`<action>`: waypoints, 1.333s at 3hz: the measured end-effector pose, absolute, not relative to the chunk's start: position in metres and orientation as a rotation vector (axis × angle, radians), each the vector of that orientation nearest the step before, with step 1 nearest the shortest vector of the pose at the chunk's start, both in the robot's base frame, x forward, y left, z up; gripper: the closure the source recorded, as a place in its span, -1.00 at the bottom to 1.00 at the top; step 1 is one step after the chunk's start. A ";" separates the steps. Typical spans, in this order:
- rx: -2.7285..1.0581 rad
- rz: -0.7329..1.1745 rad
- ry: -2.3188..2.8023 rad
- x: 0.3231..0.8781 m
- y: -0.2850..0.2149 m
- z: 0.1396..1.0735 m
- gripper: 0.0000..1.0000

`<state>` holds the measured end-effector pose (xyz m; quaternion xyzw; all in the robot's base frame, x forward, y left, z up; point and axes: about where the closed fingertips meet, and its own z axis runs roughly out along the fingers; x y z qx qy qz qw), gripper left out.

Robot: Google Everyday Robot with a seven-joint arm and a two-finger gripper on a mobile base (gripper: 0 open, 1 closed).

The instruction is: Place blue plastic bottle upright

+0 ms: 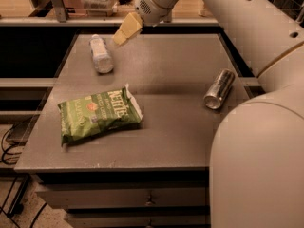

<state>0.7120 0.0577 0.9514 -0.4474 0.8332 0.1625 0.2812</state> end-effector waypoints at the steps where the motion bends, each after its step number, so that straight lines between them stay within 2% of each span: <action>1: -1.201 0.443 2.236 0.712 0.060 0.949 -1.00; 4: -1.120 0.433 2.218 0.762 0.127 0.931 -1.00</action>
Offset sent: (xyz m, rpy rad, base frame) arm 0.0295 0.0498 -0.0131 0.0654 -0.0098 -0.0187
